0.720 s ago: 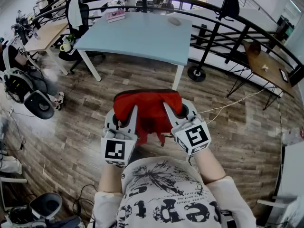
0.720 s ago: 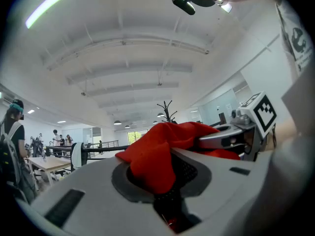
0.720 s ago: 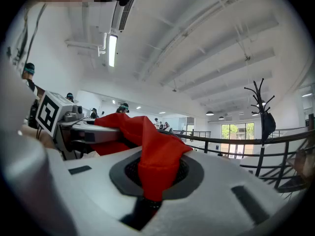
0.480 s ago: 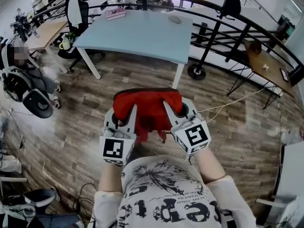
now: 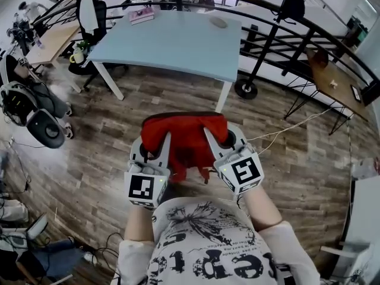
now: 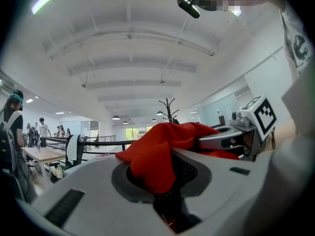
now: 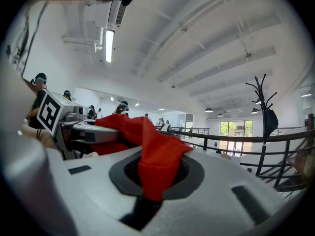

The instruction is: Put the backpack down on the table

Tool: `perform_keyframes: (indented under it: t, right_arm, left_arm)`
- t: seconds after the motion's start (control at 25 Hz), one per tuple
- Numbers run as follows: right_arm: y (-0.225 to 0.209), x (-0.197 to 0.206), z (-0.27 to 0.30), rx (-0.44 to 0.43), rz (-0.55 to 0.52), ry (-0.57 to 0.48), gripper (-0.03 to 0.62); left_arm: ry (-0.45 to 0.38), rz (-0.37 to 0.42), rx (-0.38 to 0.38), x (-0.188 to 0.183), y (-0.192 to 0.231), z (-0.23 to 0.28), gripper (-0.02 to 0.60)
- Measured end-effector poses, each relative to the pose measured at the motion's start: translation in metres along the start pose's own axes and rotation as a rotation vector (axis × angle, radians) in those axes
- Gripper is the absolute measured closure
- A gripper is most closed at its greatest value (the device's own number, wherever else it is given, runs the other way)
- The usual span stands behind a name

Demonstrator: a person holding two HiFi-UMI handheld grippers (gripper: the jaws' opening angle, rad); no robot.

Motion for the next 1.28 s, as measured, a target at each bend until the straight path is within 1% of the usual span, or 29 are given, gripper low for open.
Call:
perform_keyframes:
  t: [0.12, 0.24, 0.4, 0.52, 0.68, 0.8, 0.92, 1.04, 1.12, 1.28]
  right_arm:
    - [-0.008, -0.003, 0.034, 0.012, 0.007, 0.007, 0.566]
    - [-0.014, -0.007, 0.077, 0.03, 0.015, 0.007, 0.565]
    - [-0.017, -0.005, 0.146, 0.046, 0.008, 0.007, 0.565]
    - [-0.009, 0.002, 0.191, 0.06, -0.011, -0.012, 0.565]
    - [-0.001, 0.001, 0.24, 0.082, -0.037, -0.044, 0.562]
    - [-0.009, -0.011, 0.294, 0.105, -0.023, -0.05, 0.562]
    - [-0.021, -0.017, 0.341, 0.123, -0.016, -0.044, 0.562]
    - [-0.03, -0.011, 0.374, 0.126, -0.007, -0.03, 0.562]
    - [-0.039, -0.007, 0.397, 0.119, 0.0, -0.023, 0.562]
    - [-0.064, -0.004, 0.446, 0.084, -0.023, -0.023, 0.562]
  left_arm:
    - [0.011, -0.008, 0.015, 0.007, 0.027, 0.021, 0.514]
    - [0.037, -0.016, 0.042, 0.012, 0.062, 0.045, 0.514]
    - [-0.016, 0.007, 0.053, 0.042, 0.124, 0.077, 0.514]
    - [-0.018, 0.007, 0.078, 0.062, 0.164, 0.089, 0.514]
    - [-0.031, 0.034, 0.115, 0.073, 0.211, 0.1, 0.514]
    - [-0.015, 0.044, 0.128, 0.076, 0.259, 0.132, 0.514]
    - [-0.036, 0.036, 0.111, 0.085, 0.299, 0.166, 0.514]
    - [-0.052, 0.033, 0.086, 0.102, 0.321, 0.188, 0.514]
    - [-0.034, 0.024, 0.079, 0.111, 0.335, 0.202, 0.514]
    - [-0.04, 0.028, 0.054, 0.129, 0.364, 0.239, 0.514]
Point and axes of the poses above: the fingertips, and each gripper's own axes: z forward along the fingers, y to its left, x out of its underside, the point moved 9 cm from there along -z, backward along the fingers, and after that the axes turned 8 degrees about z, right-handed, at the moved point
